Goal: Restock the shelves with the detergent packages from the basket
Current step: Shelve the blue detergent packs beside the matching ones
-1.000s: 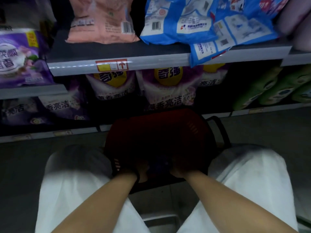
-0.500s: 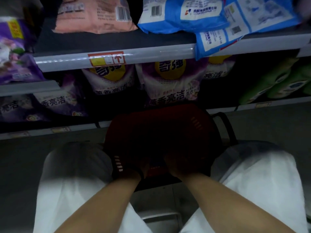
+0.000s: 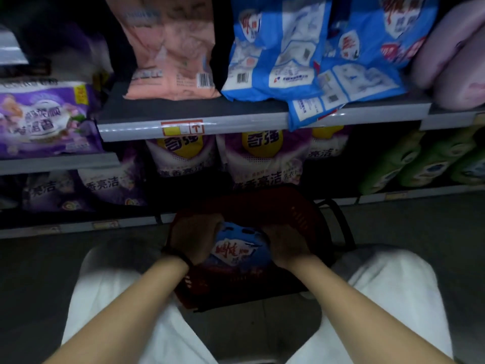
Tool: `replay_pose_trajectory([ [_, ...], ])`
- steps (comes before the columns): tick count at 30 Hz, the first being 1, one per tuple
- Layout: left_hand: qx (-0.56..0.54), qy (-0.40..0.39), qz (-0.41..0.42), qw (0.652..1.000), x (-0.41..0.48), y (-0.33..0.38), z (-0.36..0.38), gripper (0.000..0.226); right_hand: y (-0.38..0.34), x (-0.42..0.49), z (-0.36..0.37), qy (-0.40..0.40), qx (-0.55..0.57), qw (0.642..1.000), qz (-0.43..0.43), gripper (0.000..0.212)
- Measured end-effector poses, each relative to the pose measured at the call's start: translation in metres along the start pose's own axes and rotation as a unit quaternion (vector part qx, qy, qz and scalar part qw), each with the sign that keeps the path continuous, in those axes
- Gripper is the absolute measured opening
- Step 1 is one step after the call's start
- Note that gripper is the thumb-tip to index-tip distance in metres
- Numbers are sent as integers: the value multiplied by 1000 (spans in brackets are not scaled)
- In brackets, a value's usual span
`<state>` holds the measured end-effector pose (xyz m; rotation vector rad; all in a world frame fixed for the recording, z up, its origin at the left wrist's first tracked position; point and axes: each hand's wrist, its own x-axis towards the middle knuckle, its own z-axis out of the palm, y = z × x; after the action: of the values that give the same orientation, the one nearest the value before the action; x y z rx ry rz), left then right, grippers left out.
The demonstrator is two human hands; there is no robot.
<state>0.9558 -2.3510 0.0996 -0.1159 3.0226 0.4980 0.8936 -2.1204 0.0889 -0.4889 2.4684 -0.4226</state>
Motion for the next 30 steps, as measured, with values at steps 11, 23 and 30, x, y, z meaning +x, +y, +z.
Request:
replay_pose_trajectory([
  [11,-81,203,28,975,-5,25,-116,52,-54,-112,-144,236,-87,962,-105,26],
  [23,-554,-35,44,831,16,101,-116,79,-37,-184,-299,362,0,921,-146,13],
  [30,-606,8,54,793,31,149,-116,55,-29,-203,-337,397,81,898,-173,16],
])
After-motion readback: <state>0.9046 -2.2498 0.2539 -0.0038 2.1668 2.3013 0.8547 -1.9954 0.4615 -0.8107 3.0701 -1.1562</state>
